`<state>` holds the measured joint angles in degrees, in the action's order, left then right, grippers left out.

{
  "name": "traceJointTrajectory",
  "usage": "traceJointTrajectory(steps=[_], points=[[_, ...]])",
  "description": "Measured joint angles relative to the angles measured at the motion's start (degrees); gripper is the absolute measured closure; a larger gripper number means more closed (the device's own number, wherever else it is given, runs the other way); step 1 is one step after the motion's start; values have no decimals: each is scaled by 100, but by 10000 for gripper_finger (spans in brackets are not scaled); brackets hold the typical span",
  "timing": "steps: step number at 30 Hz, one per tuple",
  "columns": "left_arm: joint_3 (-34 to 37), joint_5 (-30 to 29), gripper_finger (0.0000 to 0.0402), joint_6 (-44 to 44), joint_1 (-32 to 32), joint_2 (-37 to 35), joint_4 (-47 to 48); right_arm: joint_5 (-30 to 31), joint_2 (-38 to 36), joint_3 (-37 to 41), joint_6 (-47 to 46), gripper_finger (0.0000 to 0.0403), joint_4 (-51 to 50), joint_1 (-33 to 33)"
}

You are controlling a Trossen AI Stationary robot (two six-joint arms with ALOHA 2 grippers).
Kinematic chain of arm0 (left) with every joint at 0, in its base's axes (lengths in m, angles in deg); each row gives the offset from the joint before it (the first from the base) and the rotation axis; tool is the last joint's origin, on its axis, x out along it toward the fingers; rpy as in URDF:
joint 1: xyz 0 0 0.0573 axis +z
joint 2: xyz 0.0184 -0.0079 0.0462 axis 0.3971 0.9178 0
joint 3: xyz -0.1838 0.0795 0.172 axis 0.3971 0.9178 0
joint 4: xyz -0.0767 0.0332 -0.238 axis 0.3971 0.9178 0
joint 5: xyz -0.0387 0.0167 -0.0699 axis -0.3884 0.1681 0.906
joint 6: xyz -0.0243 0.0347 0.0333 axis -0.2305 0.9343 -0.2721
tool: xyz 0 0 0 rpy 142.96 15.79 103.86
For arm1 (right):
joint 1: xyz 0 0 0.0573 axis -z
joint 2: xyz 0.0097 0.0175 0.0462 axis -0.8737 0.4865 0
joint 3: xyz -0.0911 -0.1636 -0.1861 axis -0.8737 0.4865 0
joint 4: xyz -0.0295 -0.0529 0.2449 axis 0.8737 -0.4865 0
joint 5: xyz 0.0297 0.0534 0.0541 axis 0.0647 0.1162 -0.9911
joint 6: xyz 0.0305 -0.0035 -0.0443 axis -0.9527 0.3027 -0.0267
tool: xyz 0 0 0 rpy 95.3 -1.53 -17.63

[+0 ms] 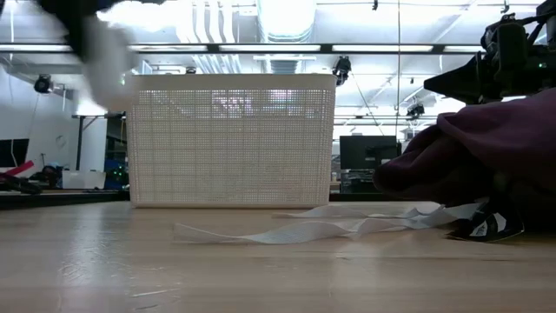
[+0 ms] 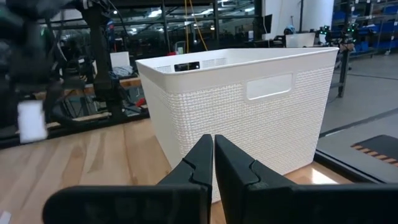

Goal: Pick & place medical supplies in basket/bin
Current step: Put the white pill bottle into the white bin

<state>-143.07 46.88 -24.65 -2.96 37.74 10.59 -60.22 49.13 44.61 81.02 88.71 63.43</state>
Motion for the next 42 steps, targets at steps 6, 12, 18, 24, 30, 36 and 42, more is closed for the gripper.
traceJointTrajectory(steps=[6,12,18,24,30,36,42], points=[[-1360,-1044,245,14,1352,0,263,-2,1,0,162,394,-2,-2],[-2299,-1634,244,928,2604,0,261,-2,2,0,291,394,-4,-2],[-2574,-1657,243,2099,3788,2,281,-2,0,0,295,394,-140,0],[-2181,-1575,243,2907,4925,21,281,27,5,7,-6,394,-299,-1],[-1489,-1570,242,3834,5724,53,-472,22,31,7,-286,394,-306,0],[-806,-1553,242,4437,6281,97,-1345,110,37,7,-291,394,-303,-1],[-376,-1274,242,4493,6678,386,-1756,201,37,7,-633,394,-302,0]])
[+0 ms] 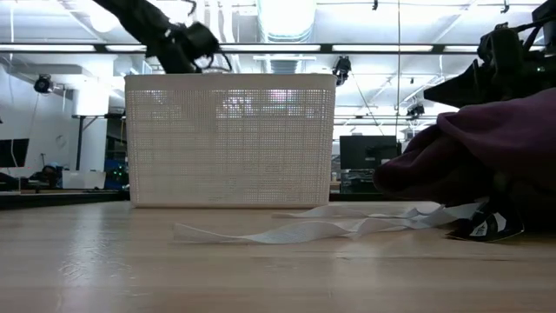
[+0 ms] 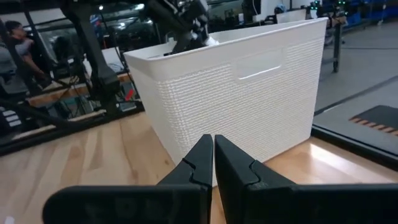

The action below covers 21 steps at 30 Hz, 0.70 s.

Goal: Pick & place medical supplies in basket/bin
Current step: Put the white pill bottle into the white bin, then return to Home Position

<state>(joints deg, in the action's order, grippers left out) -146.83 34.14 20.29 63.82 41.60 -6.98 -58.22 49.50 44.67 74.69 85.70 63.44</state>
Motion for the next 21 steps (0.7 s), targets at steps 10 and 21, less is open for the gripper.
traceJointTrajectory(steps=[10,21], points=[[-266,12,230,282,53,840,40,101,-2,0,-44,394,7,0],[-522,105,150,257,57,980,61,96,-2,-4,-22,394,7,0]])
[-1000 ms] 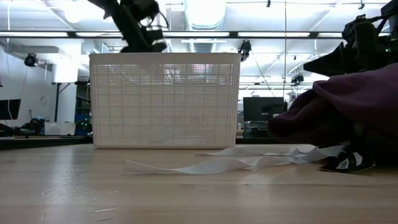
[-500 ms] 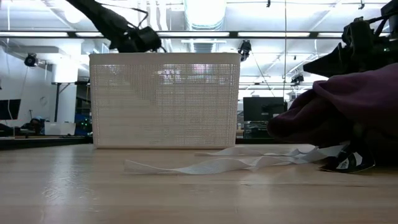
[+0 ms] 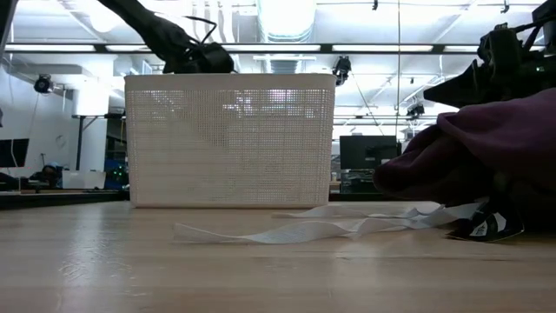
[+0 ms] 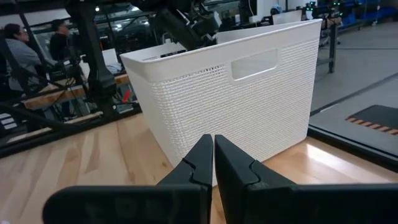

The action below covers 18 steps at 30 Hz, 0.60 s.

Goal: Pick & place medical supplies in basket/bin
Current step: Return to Home Position

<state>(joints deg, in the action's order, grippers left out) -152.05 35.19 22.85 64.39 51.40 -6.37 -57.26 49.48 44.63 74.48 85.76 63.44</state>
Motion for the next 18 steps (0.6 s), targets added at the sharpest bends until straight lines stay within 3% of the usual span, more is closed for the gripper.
traceJointTrajectory(steps=[4,9,13,18], points=[[-188,-3,122,-277,-16,-67,188,-1,0,0,97,394,2,0],[-791,175,121,-1156,-259,-230,296,-5,-4,-2,178,394,59,-2],[-1303,991,145,-1126,-677,-273,-42,-14,-2,-2,196,394,57,0],[-1801,1780,207,-973,-1509,-284,-504,-14,-4,-2,240,394,52,0]])
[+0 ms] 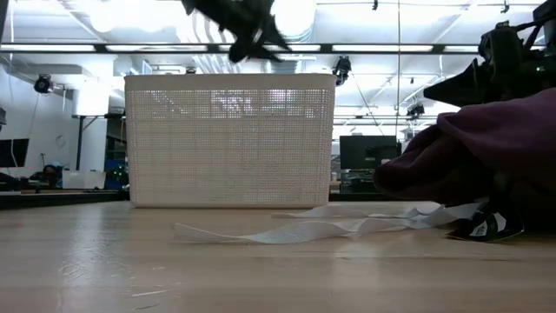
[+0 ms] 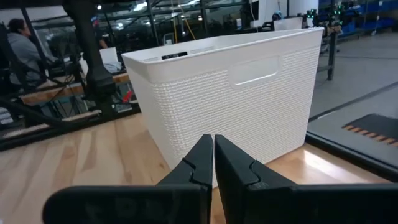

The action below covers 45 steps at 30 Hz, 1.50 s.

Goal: Pick & place medical supplies in basket/bin
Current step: Return to Home Position

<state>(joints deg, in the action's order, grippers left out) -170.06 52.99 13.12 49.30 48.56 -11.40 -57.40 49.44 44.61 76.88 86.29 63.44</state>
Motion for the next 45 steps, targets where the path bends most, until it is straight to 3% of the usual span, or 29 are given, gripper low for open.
traceJointTrajectory(steps=[9,14,18,23,33,38,45], points=[[-24,35,320,10,-1582,-13,-462,-307,-11,-2,620,394,244,-4],[130,4,367,8,-2096,-133,-451,-304,-11,-2,857,394,249,-4],[676,8,396,-77,-2345,-503,-513,-304,-11,-2,705,394,265,-4],[2011,2,400,-290,-2465,-1508,-1078,-304,-7,-2,685,394,280,-4],[5726,441,401,-125,-2673,-4480,-4250,-302,-7,-2,706,394,299,-4],[7025,424,401,60,-2672,-5746,-4263,-301,-7,-2,707,394,297,-4],[7954,126,402,73,-2672,-6965,-4347,-302,-7,-2,696,394,283,-4]])
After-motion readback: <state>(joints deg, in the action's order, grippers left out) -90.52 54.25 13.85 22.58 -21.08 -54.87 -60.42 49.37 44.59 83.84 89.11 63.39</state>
